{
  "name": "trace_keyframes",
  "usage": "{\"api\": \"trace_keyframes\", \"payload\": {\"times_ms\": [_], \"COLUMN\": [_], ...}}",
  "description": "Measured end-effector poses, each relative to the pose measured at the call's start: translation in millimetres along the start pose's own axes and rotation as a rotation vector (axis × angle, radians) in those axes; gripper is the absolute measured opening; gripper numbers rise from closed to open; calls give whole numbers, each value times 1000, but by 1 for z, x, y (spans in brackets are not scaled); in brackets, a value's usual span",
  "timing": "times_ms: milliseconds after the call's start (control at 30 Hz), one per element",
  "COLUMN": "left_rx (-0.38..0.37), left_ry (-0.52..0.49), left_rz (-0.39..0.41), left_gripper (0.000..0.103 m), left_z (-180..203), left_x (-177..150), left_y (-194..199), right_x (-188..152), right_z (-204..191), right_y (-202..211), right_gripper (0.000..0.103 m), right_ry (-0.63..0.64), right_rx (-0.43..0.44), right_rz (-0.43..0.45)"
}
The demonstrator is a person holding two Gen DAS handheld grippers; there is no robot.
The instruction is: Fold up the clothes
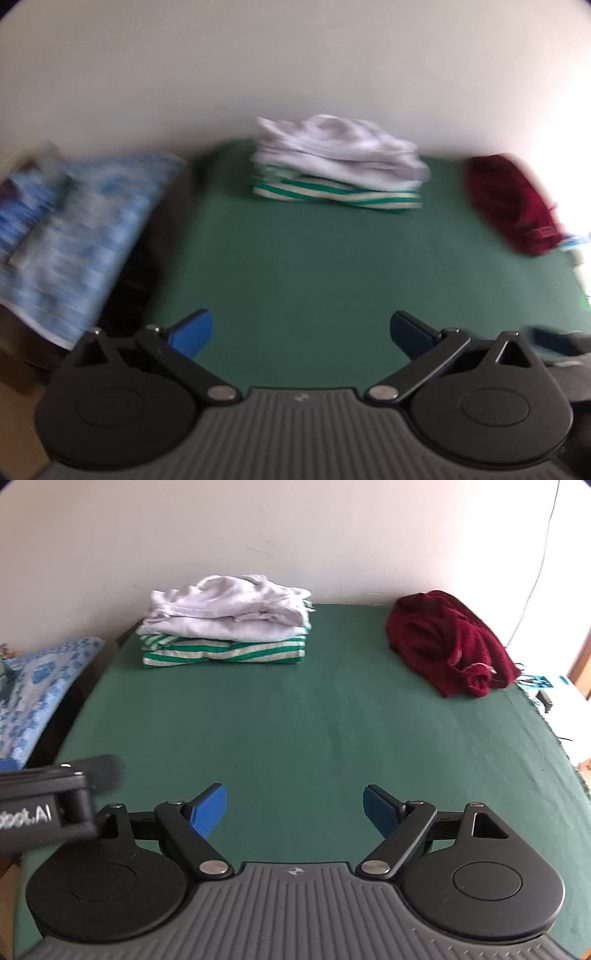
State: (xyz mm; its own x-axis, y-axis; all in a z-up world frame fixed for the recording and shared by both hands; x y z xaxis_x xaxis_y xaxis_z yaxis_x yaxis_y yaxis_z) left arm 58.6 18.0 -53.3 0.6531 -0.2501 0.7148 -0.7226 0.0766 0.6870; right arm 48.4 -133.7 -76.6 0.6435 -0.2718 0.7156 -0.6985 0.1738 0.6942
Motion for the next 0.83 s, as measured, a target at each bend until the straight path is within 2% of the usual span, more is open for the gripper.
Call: {"api": "trace_keyframes", "payload": {"times_ms": [33,67,167,300,467,567,733,833], "left_rx": [43,54,-7,-32,-4,-15,29,6], "left_ry": [-16,-28,16,42,57,36,12,19], "left_rz": [1,-13,-81,-128,-47,-30,9,3], "left_gripper": [102,102,102,102,102,102,102,102], "left_z": [-2,-4,-9,-4,-13,-14,-13,-14], "left_x": [-1,-4,-13,-21,-22,-17,-10,-6], "left_y": [-2,-4,-16,-27,-25,-24,-16,-14], "right_x": [0,0,-1,1,2,3,4,5], "right_z": [0,0,1,-1,-3,-4,-3,-3], "right_y": [-1,-1,-3,-1,-2,-2,-1,0], "right_gripper": [83,83,83,83,83,83,83,83], "right_ry": [0,0,-1,18,26,29,27,19], "right_rx": [-4,-8,-20,-21,-14,-18,-2,20], "right_rz": [-4,-8,-19,-10,-14,-10,-9,-7]}}
Point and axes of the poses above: each gripper's, at about its wrist camera, not at the fingertips, and y roughly against the way its jaws point, z to its right, x to its top, the point moved 5 cm from there along -y, roughly the way its jaws point, and after that the axes turned 9 degrees about -y, right-handed, at the moved point
